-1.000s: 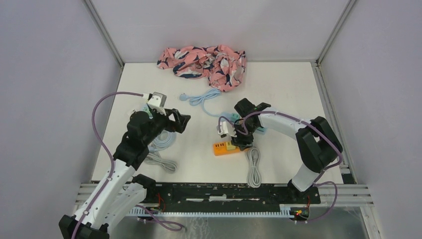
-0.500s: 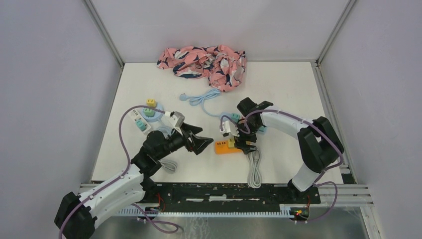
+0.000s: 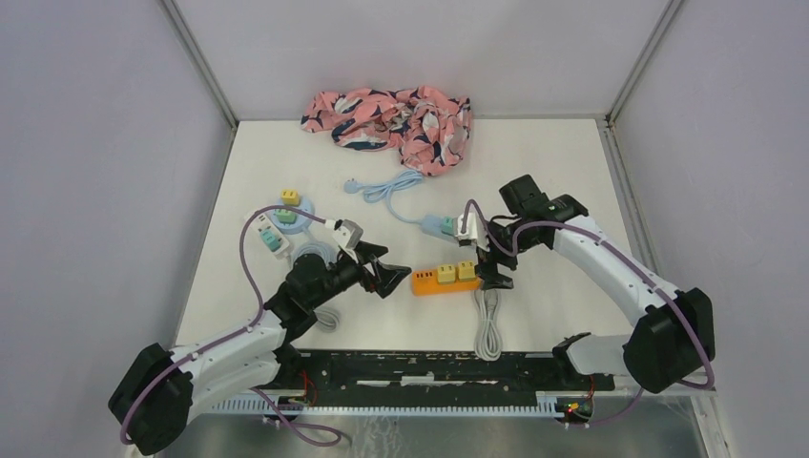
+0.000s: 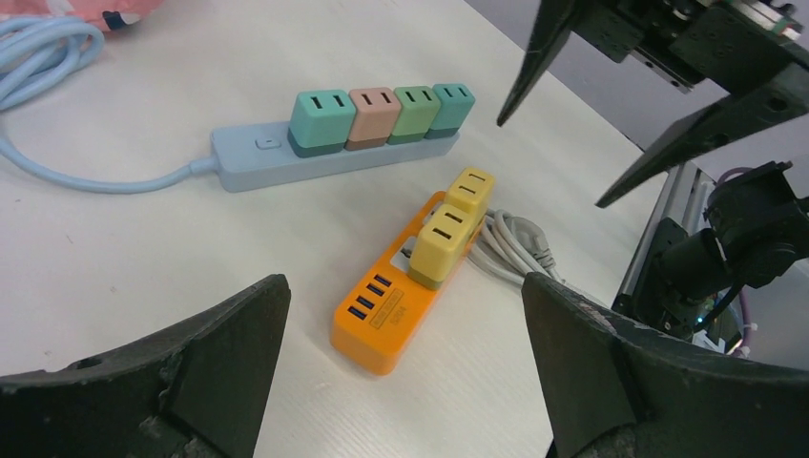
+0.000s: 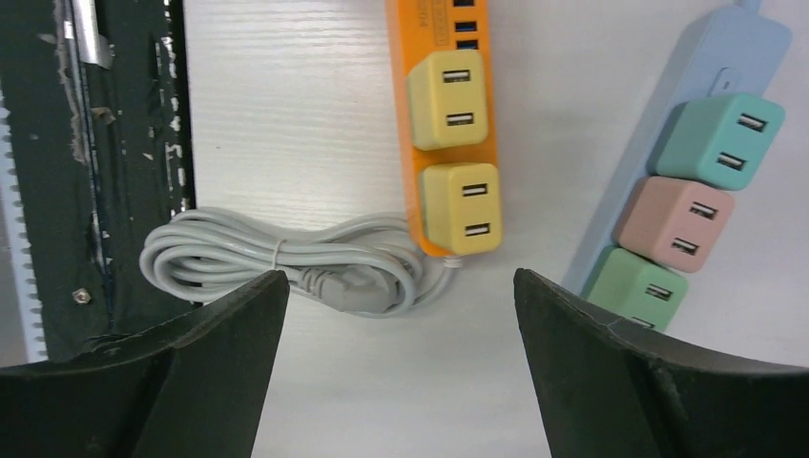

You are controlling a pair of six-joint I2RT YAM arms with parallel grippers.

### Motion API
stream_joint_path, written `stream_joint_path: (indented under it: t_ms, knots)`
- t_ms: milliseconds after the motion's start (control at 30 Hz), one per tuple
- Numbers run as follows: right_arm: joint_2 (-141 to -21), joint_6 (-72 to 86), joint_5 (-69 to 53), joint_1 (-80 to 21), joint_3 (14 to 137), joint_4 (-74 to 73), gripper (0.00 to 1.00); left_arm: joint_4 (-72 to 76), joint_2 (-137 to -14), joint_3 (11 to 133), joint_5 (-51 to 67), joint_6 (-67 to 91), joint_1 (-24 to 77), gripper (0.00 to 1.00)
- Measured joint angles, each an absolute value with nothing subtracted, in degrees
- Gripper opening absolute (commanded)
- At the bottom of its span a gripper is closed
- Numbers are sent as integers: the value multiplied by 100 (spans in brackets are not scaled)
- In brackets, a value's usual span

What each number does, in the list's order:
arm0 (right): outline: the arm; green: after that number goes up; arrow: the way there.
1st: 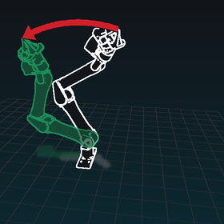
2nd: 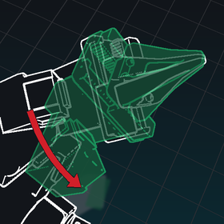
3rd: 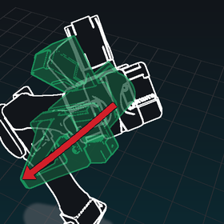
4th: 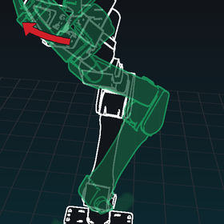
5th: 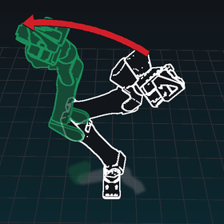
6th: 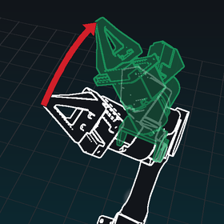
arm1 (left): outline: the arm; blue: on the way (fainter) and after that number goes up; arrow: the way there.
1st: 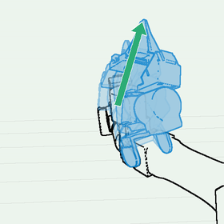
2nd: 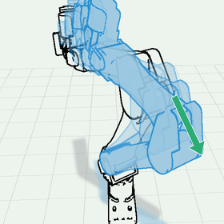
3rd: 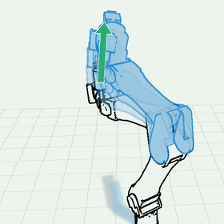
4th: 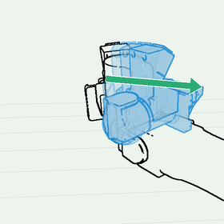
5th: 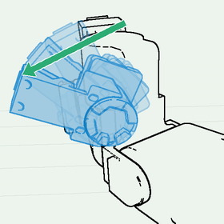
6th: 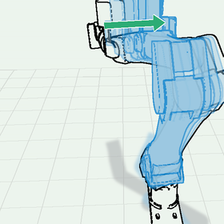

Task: Pull the plug off the socket
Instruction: Move the socket to the center of the board.

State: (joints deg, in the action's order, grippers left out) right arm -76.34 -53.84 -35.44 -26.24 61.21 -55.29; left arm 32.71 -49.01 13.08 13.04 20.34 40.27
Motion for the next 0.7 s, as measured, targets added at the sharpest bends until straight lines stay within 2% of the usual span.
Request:
stream_joint_path:
  t_ms: [300,533,700]
  knots:
    - [-7387,-5382,-4027,-2569,5874,-6005,96,3277,-5030,1310,1197,2036,4027,99]
    - [-7258,-5299,-3734,-2547,5774,-6348,93,3216,-4993,1310,1201,2036,4027,98]
    - [-7177,-5227,-3553,-2558,5157,-6237,95,3391,-4880,1186,1273,1988,4027,97]
